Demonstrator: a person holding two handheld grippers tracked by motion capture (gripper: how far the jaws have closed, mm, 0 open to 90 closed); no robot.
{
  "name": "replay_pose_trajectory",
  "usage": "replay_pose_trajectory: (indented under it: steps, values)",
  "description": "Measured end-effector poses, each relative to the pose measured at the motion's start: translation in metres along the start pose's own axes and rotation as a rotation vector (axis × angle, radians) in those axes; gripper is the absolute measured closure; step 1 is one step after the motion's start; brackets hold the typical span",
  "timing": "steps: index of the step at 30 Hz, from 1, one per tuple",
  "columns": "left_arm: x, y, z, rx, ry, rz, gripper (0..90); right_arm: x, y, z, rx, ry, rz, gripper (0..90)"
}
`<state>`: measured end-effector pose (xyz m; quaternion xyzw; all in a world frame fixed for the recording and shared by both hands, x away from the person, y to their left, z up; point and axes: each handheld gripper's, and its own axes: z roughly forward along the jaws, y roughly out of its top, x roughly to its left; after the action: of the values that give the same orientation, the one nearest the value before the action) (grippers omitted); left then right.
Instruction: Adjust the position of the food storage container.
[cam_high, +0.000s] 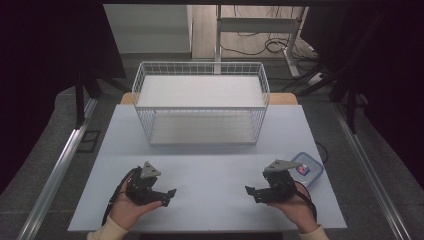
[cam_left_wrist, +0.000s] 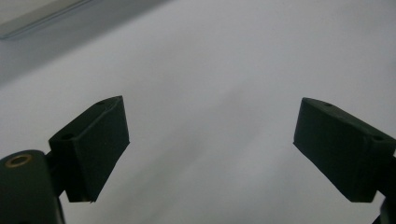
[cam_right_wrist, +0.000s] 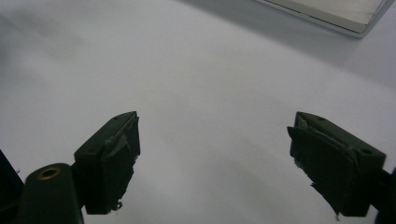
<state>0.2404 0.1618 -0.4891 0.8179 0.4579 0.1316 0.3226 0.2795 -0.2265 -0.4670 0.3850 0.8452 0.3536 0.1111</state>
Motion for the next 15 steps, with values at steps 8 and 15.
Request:
replay_pose_trajectory:
  steps: [8, 15]
  values:
    - [0.0003, -0.0002, 0.0024, 0.014, 0.000, 0.009, 10.5, -0.0055, 0.0028, 0.0016, -0.007, 0.018, 0.013, 22.5]
    - [-0.0020, -0.0002, -0.0013, 0.014, 0.000, 0.018, 10.4, -0.0082, 0.0044, 0.0038, 0.011, 0.021, 0.024, 26.7]
